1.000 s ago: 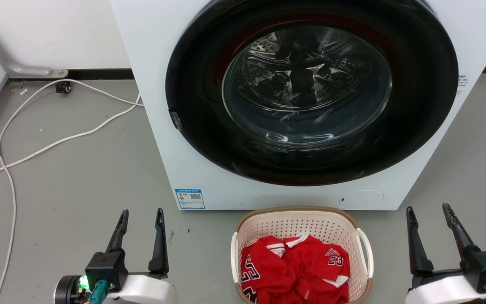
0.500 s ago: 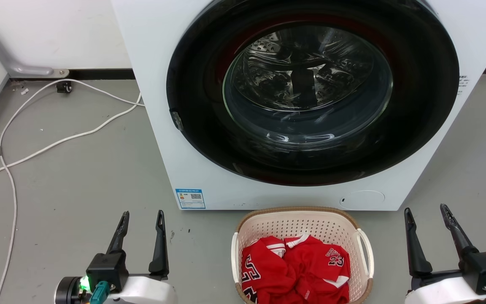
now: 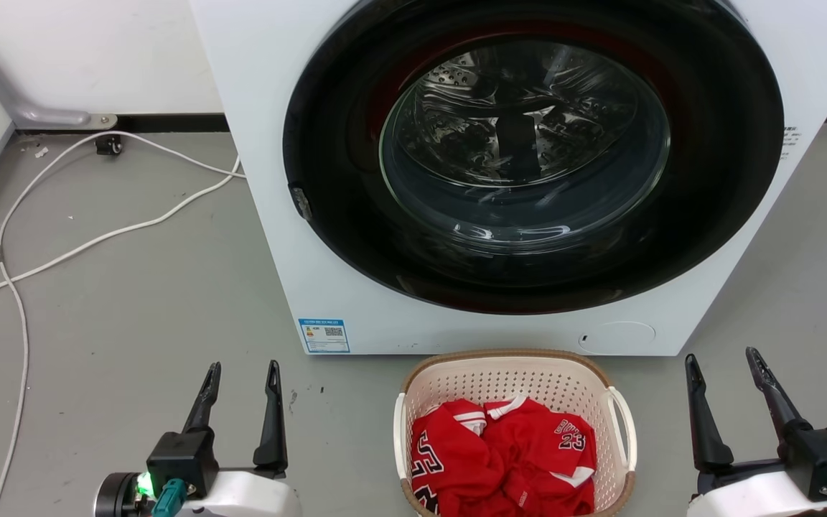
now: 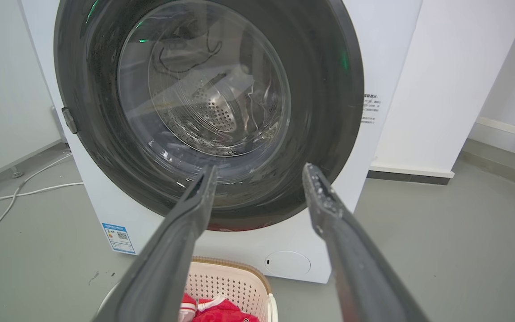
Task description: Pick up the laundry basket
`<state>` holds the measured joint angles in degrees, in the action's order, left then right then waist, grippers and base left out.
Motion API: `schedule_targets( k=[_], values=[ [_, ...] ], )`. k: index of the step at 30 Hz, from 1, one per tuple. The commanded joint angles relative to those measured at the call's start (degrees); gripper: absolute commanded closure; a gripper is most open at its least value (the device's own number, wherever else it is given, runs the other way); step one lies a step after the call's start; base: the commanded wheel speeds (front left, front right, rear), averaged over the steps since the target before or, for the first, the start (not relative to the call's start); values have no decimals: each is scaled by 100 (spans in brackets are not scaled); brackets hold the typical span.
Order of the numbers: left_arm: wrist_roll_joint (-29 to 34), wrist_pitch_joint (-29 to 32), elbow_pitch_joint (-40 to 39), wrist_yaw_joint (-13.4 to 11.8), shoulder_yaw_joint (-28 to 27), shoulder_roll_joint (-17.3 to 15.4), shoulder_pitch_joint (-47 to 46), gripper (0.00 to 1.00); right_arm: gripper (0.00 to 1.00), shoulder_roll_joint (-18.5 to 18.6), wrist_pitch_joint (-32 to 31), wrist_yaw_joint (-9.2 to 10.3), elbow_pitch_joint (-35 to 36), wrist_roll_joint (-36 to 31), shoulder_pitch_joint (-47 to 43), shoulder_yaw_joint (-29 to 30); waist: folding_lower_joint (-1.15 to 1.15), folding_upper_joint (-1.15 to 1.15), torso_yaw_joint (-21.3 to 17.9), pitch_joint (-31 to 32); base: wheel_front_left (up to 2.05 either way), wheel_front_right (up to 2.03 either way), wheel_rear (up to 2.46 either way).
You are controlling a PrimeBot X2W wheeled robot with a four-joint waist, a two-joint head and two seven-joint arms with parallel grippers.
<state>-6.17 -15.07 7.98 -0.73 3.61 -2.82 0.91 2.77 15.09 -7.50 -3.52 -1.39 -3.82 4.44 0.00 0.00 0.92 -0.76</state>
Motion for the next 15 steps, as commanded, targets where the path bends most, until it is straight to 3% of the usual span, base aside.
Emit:
schedule_targets(
  k=[1,15],
  values=[
    [-11,-16,41,20,16,-11,31,0,0,19,12,3,-17,-16,-34,1,0,0,-27,-29,0,0,0],
    [-282,-15,1048,203,489,-10,-630,0,0,16,11,2,-786,-270,382,528,0,0,-252,-677,0,0,0]
  ],
)
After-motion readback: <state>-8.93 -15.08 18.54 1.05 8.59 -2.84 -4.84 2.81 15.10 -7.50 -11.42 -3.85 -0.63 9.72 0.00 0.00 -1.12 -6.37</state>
